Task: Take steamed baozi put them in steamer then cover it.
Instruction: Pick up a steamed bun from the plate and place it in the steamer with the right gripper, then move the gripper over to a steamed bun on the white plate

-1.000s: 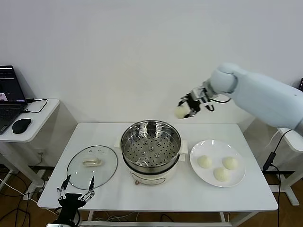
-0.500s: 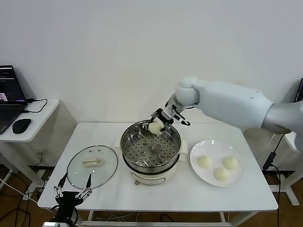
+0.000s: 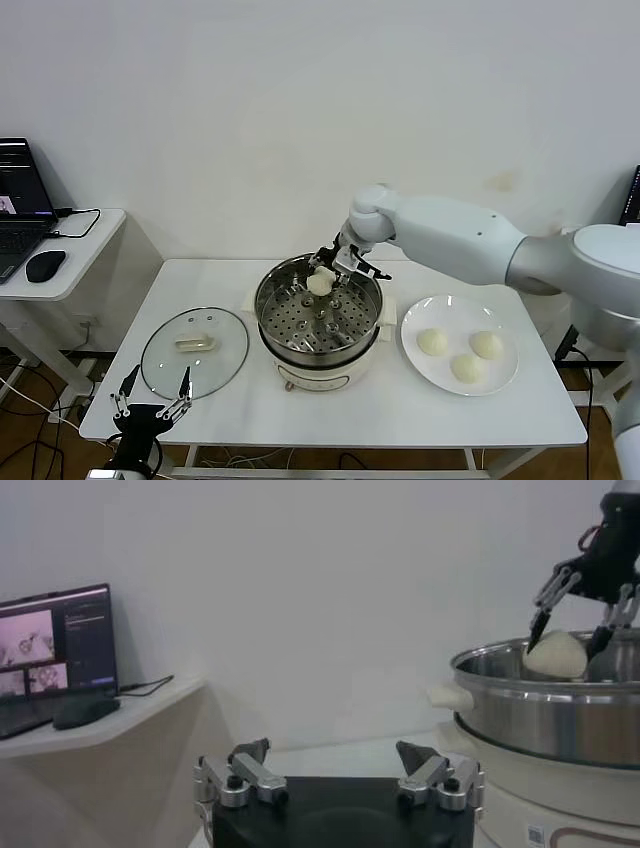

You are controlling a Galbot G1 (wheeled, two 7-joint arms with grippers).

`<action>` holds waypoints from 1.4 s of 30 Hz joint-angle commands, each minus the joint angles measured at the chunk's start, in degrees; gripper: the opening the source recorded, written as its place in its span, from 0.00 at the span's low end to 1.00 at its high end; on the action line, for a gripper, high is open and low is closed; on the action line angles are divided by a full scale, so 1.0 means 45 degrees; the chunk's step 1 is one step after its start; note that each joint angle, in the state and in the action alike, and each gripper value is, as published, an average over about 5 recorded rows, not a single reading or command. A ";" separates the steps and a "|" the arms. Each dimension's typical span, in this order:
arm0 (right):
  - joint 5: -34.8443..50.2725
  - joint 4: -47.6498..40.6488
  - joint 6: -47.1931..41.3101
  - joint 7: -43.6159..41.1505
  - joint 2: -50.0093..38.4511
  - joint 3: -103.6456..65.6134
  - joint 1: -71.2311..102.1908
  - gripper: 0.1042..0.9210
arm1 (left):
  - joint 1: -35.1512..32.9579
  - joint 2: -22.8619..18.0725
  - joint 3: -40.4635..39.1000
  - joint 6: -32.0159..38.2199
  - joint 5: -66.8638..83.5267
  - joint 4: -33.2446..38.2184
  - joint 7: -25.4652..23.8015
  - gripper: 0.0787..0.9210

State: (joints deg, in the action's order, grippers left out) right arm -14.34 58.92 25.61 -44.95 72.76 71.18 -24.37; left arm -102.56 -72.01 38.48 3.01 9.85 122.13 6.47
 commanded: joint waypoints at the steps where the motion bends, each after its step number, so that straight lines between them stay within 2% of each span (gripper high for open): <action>1: -0.1314 -0.0800 0.0649 0.0355 0.0441 -0.0296 0.0493 0.60 | -0.0006 0.0010 0.0012 0.0005 0.0008 -0.0021 -0.0001 0.88; 8: -0.1652 -0.1116 0.0843 0.0483 0.0581 -0.0428 0.0687 0.80 | 0.0011 -0.0030 0.0031 0.0005 0.0018 -0.0008 0.0009 0.88; 11: -0.1246 -0.1025 0.0794 0.0509 0.0470 -0.0464 0.0551 0.87 | 0.0006 -0.0055 0.0032 0.0002 0.0017 0.0032 0.0009 0.88; 15: 0.0829 -0.0052 -0.0326 -0.0066 -0.0051 -0.0345 -0.0413 0.88 | -0.0007 -0.0039 0.0065 -0.0013 0.0018 0.0115 0.0006 0.88; 20: 0.4418 0.2789 -0.4578 -0.1779 -0.1976 0.0061 -0.2394 0.88 | -0.0024 0.0023 0.0156 -0.0040 0.0067 0.0268 -0.0005 0.88; 23: 0.5374 0.4145 -0.6709 -0.2587 -0.3435 0.0170 -0.3194 0.88 | -0.0025 0.0100 0.0193 -0.0064 0.0102 0.0354 -0.0011 0.88; 30: 0.6221 0.6332 -0.9348 -0.3129 -0.6483 0.0228 -0.3755 0.88 | -0.0044 0.0331 0.0270 -0.0137 0.0163 0.0554 -0.0025 0.88; 36: 0.5978 0.7606 -0.9776 -0.3074 -0.9128 0.0272 -0.3056 0.88 | -0.0053 0.0489 0.0343 -0.0191 0.0216 0.0648 -0.0026 0.88; 42: 0.4800 0.7481 -0.9562 -0.2883 -1.0470 -0.0140 -0.1260 0.88 | -0.0065 0.0558 0.0332 -0.0204 0.0216 0.0597 -0.0024 0.88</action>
State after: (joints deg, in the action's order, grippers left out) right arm 7.23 87.45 -12.41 -56.47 35.72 70.99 -32.96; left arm -102.80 -69.67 39.99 2.07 10.84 124.81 6.37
